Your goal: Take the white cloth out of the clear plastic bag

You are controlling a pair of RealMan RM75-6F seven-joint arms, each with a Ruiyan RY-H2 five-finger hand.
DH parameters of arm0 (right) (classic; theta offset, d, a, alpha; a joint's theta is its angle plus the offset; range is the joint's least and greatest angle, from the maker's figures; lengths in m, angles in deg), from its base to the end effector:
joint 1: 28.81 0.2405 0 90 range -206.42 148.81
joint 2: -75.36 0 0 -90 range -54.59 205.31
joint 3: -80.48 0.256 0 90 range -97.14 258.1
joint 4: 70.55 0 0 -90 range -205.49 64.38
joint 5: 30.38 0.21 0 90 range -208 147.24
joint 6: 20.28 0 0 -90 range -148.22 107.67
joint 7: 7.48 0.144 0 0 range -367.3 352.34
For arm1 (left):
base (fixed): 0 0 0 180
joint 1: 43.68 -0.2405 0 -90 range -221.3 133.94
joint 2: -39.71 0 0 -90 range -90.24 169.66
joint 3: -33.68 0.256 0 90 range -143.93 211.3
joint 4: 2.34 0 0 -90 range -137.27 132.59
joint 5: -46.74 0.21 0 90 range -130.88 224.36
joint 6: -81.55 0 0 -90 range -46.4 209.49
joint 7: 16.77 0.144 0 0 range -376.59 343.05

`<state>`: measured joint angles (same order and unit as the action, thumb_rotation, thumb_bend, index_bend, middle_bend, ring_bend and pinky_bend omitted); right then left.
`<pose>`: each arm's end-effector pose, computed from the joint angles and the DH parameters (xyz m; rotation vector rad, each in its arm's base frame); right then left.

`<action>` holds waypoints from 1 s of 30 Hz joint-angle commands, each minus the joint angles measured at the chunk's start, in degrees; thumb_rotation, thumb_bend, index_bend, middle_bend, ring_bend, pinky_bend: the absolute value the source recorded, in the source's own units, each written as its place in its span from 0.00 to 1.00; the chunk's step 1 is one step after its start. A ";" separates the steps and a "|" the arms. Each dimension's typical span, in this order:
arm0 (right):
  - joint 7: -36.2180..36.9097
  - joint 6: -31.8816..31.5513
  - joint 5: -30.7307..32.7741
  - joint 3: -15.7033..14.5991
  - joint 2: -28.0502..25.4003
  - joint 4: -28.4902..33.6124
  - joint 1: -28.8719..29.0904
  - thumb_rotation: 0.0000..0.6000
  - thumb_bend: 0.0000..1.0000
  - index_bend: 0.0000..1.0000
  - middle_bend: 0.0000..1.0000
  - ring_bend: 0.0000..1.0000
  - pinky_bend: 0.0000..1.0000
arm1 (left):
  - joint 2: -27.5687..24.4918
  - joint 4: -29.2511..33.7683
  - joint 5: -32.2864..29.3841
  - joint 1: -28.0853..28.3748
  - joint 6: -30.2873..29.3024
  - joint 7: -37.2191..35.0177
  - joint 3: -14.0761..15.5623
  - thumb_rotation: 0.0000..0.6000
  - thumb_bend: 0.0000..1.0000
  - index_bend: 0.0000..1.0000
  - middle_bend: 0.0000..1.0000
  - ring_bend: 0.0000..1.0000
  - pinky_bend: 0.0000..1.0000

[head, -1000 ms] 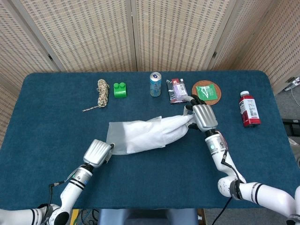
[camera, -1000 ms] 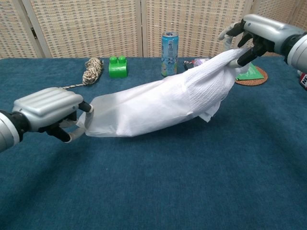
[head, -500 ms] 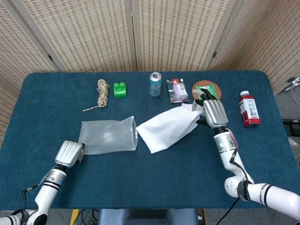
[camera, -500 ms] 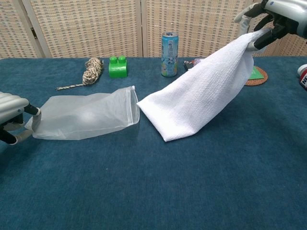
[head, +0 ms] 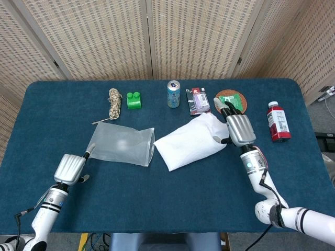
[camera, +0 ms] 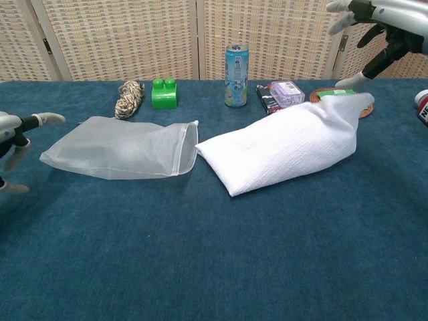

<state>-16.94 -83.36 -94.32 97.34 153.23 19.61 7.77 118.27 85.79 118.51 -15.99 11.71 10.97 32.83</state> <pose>-0.1701 -0.3632 0.0811 1.5328 -0.9891 1.1312 -0.2498 0.2804 0.0503 -1.7462 -0.7018 -0.6713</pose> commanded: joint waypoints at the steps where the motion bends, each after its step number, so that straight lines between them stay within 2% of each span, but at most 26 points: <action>1: -1.15 -1.74 -1.12 -1.09 -3.14 3.07 -1.92 1.00 0.00 0.00 0.15 0.05 0.24 | -2.11 1.72 0.54 -1.18 -1.66 -0.41 -0.44 1.00 0.06 0.00 0.50 0.65 0.91; 4: -2.44 -2.38 -1.75 -2.62 -6.92 6.53 -3.79 1.00 0.00 0.00 0.15 0.05 0.24 | -3.78 2.93 1.41 -2.41 -3.66 -1.92 -0.80 1.00 0.06 0.01 0.47 0.64 0.88; 6: -3.76 -3.16 -2.22 -3.91 -9.63 8.83 -5.31 1.00 0.00 0.01 0.15 0.05 0.24 | -4.98 3.87 1.89 -3.39 -4.76 -4.45 -1.12 1.00 0.06 0.06 0.47 0.61 0.85; 10: -4.91 -6.02 -4.02 -6.65 -13.80 12.11 -8.99 1.00 0.00 0.07 0.15 0.05 0.24 | -7.51 4.91 2.88 -5.12 -6.59 -7.90 -1.37 1.00 0.06 0.15 0.46 0.58 0.84; 16: -3.39 -10.92 -8.34 -11.41 -18.82 14.71 -15.52 1.00 0.00 0.12 0.15 0.05 0.24 | -10.51 4.06 5.71 -7.98 -10.10 -10.67 -0.75 1.00 0.06 0.17 0.44 0.50 0.74; 24: 2.69 -18.84 -15.65 -16.28 -21.32 13.86 -23.89 1.00 0.00 0.13 0.15 0.05 0.24 | -13.51 3.68 8.40 -12.81 -13.90 -13.59 1.51 1.00 0.06 0.19 0.44 0.49 0.71; 30: 6.08 -23.88 -19.01 -18.49 -21.44 12.22 -29.03 1.00 0.00 0.15 0.15 0.05 0.24 | -15.82 3.90 10.30 -16.64 -17.10 -14.73 3.20 1.00 0.06 0.20 0.44 0.49 0.70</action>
<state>-11.69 -106.31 -112.49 79.55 131.91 32.42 -20.23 103.03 89.63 128.30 -31.94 -4.82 -3.42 35.56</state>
